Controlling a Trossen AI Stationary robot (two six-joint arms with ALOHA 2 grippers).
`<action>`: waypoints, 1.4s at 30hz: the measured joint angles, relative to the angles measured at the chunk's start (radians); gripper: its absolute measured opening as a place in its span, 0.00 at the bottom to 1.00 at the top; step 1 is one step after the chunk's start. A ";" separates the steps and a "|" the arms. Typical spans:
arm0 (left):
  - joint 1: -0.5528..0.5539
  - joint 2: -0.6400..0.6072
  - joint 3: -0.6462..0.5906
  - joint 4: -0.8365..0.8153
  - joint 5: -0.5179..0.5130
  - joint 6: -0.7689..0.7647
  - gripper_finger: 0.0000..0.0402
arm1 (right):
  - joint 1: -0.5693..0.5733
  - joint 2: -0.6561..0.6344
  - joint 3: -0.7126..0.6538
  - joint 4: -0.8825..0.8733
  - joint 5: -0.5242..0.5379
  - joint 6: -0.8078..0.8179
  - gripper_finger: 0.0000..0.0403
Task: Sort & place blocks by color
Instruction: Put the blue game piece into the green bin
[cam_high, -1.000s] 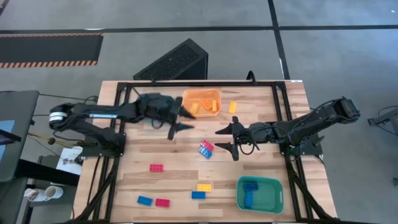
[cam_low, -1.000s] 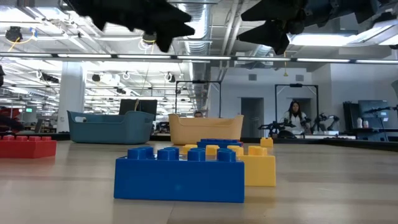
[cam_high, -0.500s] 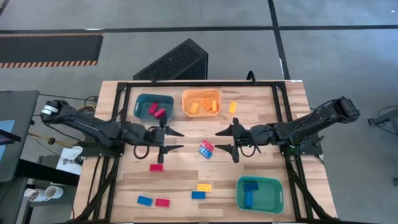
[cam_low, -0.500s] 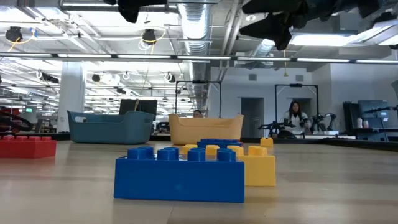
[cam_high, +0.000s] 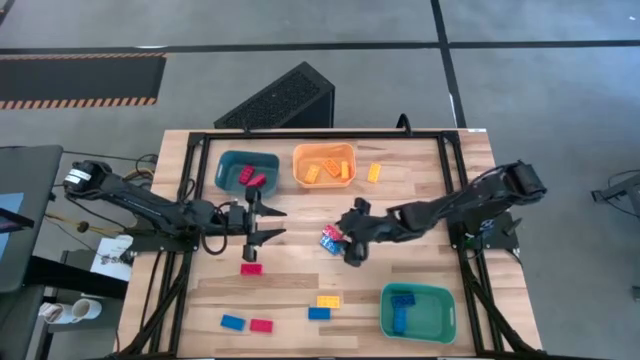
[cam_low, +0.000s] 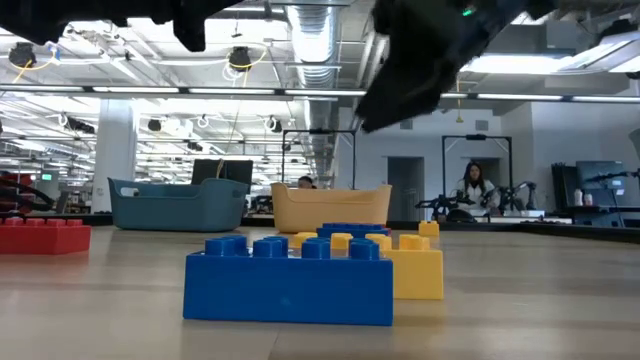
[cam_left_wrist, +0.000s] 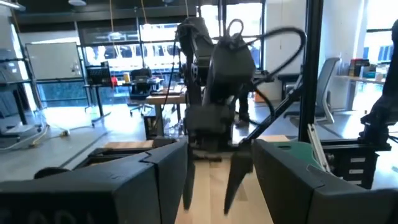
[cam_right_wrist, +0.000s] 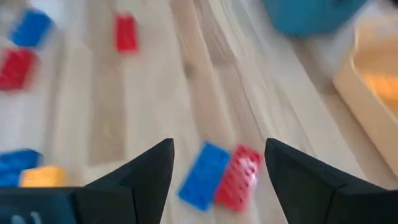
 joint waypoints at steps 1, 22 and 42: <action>0.000 0.000 -0.003 0.001 0.000 0.006 0.43 | -0.008 0.027 0.023 -0.016 0.000 0.014 0.69; 0.017 0.010 -0.006 -0.088 0.002 0.071 0.43 | -0.156 0.227 0.069 -0.084 -0.139 0.128 0.69; 0.039 0.010 -0.006 -0.103 0.006 0.045 0.43 | 0.002 0.250 0.069 -0.017 -0.160 0.074 0.69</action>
